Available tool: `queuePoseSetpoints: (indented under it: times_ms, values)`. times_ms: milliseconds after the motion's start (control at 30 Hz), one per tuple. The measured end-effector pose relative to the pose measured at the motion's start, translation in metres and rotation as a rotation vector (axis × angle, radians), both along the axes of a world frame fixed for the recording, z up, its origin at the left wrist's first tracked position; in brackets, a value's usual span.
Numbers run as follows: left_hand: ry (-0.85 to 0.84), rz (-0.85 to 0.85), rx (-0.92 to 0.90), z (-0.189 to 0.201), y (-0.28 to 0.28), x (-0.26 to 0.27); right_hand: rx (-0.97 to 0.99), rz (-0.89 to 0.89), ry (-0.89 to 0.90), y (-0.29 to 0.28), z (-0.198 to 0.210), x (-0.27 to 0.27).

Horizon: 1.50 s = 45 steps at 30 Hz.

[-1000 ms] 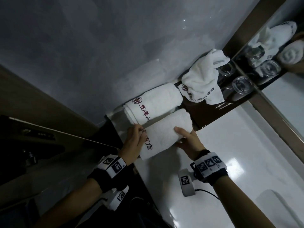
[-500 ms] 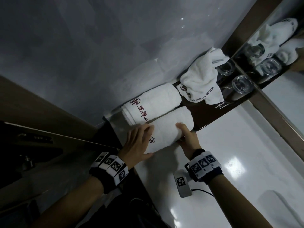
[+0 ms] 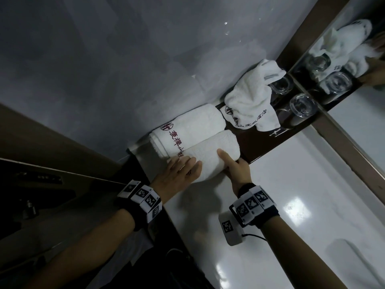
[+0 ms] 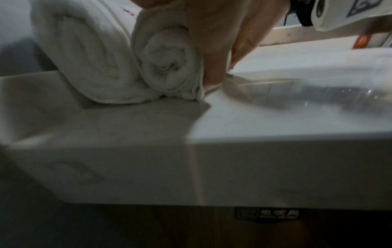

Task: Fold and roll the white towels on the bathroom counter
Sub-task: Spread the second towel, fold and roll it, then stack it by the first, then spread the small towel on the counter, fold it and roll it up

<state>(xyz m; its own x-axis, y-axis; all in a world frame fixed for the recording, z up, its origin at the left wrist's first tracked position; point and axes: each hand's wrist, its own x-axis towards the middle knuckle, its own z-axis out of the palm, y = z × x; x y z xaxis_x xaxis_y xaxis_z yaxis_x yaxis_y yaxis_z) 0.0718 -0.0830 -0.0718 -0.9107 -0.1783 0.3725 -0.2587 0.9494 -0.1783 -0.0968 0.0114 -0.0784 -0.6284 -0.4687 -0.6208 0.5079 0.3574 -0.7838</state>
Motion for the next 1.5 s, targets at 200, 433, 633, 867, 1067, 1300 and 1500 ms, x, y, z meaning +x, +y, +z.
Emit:
queuePoseSetpoints:
  times_ms: [200,433,633,867,1067,1300,1500]
  values:
    - [-0.020,0.058,0.086,0.002,0.005,0.002,0.117,0.072,0.132,-0.001,-0.002,0.001]
    - [-0.192,0.077,0.735,0.008,0.002,0.037,-0.039,0.042,0.102,-0.001,-0.005,0.011]
    - [-0.104,0.282,0.913,0.011,0.016,0.054,-0.154,0.008,-0.064,0.002,0.002,0.019]
    - [0.117,0.360,1.086,0.042,0.022,0.044,0.105,0.223,0.134,0.020,0.028,0.015]
    - [-0.017,0.502,1.095,0.065,0.012,0.009,0.047,0.189,0.310,0.049,0.049,0.001]
    - [-0.167,0.413,1.072,0.092,-0.007,-0.073,-0.030,0.146,0.422,0.047,0.065,-0.051]
    - [-0.036,0.369,1.193,0.083,-0.008,-0.168,0.015,0.125,0.494,0.005,0.055,-0.091]
